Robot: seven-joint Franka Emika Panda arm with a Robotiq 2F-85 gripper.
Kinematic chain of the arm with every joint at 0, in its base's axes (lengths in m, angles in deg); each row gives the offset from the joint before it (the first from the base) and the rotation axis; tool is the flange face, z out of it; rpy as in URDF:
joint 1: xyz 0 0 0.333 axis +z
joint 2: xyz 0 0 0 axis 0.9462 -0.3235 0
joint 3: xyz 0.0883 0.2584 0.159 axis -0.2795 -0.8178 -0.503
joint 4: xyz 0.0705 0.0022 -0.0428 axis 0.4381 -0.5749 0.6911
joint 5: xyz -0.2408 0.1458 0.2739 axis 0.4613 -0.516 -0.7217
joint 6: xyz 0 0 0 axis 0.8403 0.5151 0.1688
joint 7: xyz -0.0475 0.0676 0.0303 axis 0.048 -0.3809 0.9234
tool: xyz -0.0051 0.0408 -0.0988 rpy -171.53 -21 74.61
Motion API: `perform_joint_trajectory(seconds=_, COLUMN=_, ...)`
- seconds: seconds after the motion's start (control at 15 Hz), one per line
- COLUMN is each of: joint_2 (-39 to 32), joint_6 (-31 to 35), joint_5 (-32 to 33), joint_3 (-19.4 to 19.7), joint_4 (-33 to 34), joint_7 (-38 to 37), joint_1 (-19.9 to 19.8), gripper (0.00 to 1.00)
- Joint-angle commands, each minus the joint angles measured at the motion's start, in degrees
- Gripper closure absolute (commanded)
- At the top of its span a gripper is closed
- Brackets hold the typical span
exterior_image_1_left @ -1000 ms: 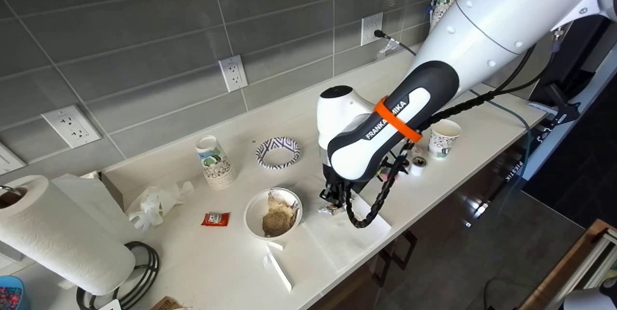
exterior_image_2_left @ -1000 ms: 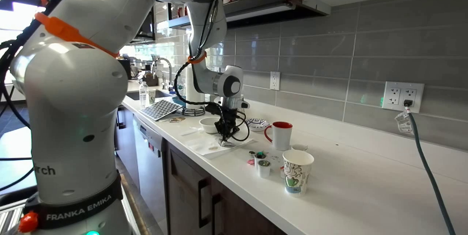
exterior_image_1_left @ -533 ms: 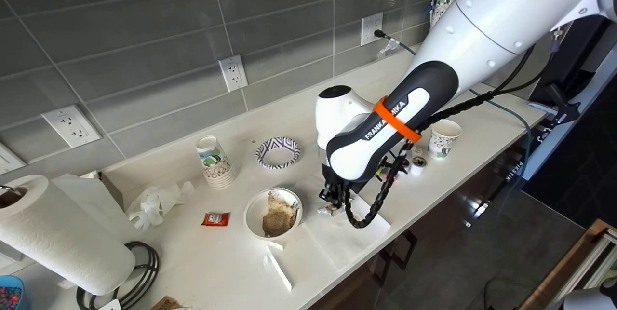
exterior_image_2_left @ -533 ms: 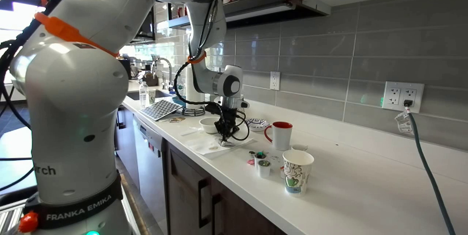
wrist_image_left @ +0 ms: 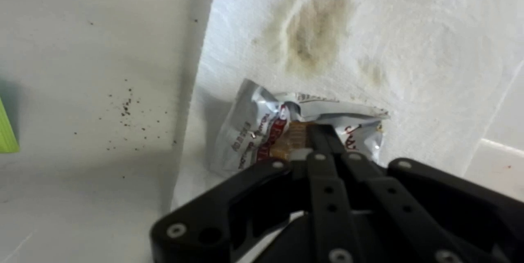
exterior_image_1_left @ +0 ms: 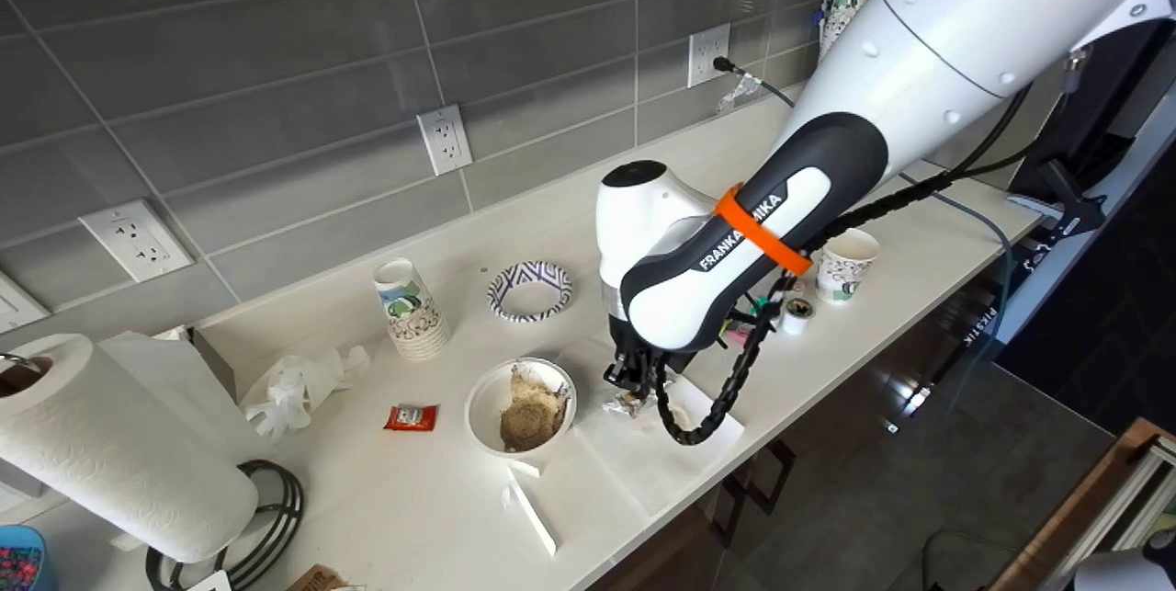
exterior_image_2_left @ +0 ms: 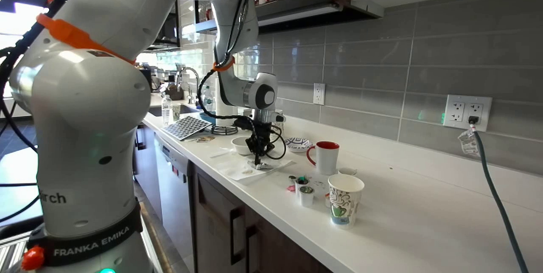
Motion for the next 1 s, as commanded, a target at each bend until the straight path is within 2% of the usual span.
perform_joint_trajectory(seconds=0.0, joint_2=2.24, joint_6=0.69, joint_5=1.75, joint_3=1.10, joint_4=-2.66, joint_7=-2.33, joint_1=1.63, gripper=1.00)
perform_joint_trajectory(seconds=0.93, joint_2=0.32, joint_6=0.74, joint_5=1.46, joint_3=0.44, joint_4=-2.05, joint_7=-1.04, joint_1=1.30, gripper=1.00)
